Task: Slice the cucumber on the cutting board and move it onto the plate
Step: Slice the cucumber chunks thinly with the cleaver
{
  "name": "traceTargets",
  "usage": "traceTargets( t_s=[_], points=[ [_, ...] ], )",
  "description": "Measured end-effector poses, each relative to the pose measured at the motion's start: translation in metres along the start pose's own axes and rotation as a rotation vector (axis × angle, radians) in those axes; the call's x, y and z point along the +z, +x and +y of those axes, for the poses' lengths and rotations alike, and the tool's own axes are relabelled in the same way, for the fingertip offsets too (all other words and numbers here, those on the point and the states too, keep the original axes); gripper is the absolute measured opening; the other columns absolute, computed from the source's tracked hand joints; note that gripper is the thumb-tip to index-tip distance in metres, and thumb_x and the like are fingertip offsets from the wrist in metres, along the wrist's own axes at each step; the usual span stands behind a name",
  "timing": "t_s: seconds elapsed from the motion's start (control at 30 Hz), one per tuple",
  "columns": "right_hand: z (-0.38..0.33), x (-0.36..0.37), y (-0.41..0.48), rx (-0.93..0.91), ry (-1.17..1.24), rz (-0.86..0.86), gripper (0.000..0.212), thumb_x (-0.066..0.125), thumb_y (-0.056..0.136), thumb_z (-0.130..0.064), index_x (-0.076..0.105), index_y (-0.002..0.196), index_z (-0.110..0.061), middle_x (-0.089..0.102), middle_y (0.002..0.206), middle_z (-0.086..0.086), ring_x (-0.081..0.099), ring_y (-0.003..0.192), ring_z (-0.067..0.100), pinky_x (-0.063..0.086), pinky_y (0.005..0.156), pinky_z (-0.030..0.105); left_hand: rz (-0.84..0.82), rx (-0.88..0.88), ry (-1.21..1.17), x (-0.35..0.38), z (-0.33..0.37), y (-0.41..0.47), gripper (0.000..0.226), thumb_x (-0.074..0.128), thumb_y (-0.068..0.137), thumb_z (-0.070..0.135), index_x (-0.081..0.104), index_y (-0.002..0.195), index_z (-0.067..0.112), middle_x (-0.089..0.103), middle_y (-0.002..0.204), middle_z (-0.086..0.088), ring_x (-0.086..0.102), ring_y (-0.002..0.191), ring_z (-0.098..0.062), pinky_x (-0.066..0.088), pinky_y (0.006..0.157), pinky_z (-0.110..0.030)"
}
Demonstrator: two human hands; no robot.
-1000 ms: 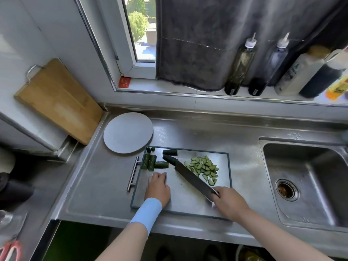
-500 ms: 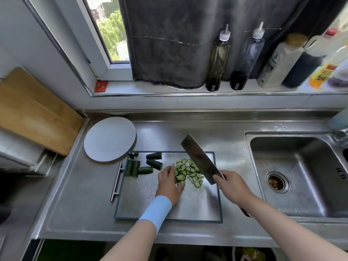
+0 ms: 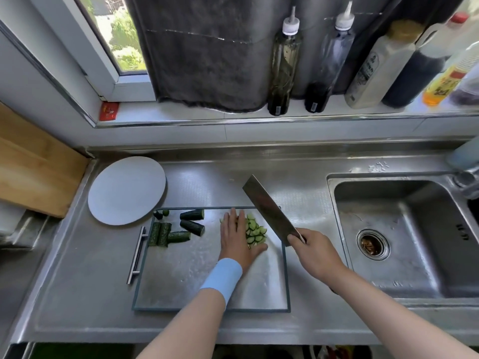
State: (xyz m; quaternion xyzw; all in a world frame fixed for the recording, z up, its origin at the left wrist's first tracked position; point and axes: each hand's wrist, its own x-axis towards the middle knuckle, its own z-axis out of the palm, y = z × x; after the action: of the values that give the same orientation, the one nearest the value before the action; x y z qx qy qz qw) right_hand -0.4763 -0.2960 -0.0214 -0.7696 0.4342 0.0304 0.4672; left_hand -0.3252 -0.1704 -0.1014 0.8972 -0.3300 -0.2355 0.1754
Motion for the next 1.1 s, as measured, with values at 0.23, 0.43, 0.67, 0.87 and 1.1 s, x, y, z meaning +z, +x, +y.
traceTargets(
  t_s=[0.23, 0.43, 0.67, 0.87, 1.1],
  points=[
    [0.004, -0.009, -0.003, -0.027, -0.029, -0.041, 0.024, 0.053, 0.1, -0.03, 0.071, 0.085, -0.027, 0.065, 0.067, -0.006, 0.057, 0.061, 0.01, 0.038, 0.056, 0.025, 0.12, 0.094, -0.134, -0.023, -0.009, 0.001, 0.075, 0.054, 0.091, 0.039, 0.014, 0.152, 0.022, 0.002, 0.16, 0.007, 0.001, 0.146, -0.014, 0.008, 0.12, -0.037],
    [-0.006, 0.007, -0.019, -0.131, -0.221, -0.262, 0.03, 0.054, 0.096, -0.033, 0.06, 0.067, -0.031, 0.051, 0.053, -0.012, 0.044, 0.052, 0.008, 0.032, 0.054, 0.026, 0.464, -0.053, -0.321, -0.054, -0.063, -0.045, 0.043, 0.043, 0.082, -0.004, 0.052, 0.118, 0.017, 0.049, 0.115, 0.003, 0.046, 0.109, -0.014, 0.043, 0.099, -0.039],
    [-0.011, 0.027, -0.031, -0.235, -0.504, -0.406, 0.032, 0.047, 0.095, -0.034, 0.049, 0.067, -0.017, 0.055, 0.062, 0.0, 0.046, 0.055, 0.014, 0.033, 0.054, 0.031, 0.525, 0.171, -0.254, -0.067, -0.068, -0.071, 0.052, 0.042, 0.069, 0.002, 0.053, 0.118, 0.013, 0.048, 0.118, 0.004, 0.044, 0.111, -0.015, 0.031, 0.101, -0.022],
    [-0.016, 0.024, -0.023, -0.2, -0.567, -0.327, 0.03, 0.046, 0.097, -0.032, 0.053, 0.068, -0.025, 0.061, 0.067, -0.004, 0.053, 0.062, 0.012, 0.038, 0.057, 0.03, 0.359, 0.215, -0.194, -0.057, -0.066, -0.067, 0.052, 0.045, 0.075, 0.002, 0.061, 0.123, 0.015, 0.05, 0.126, 0.003, 0.043, 0.119, -0.012, 0.038, 0.105, -0.029],
    [-0.017, 0.013, -0.01, -0.088, -0.546, -0.241, 0.026, 0.046, 0.095, -0.037, 0.06, 0.076, -0.03, 0.065, 0.078, -0.006, 0.06, 0.075, 0.015, 0.04, 0.056, 0.029, 0.165, 0.232, -0.043, -0.067, -0.041, -0.035, 0.066, 0.042, 0.089, 0.005, 0.028, 0.15, 0.025, 0.017, 0.158, 0.009, 0.011, 0.144, -0.011, 0.011, 0.119, -0.032]
  ],
)
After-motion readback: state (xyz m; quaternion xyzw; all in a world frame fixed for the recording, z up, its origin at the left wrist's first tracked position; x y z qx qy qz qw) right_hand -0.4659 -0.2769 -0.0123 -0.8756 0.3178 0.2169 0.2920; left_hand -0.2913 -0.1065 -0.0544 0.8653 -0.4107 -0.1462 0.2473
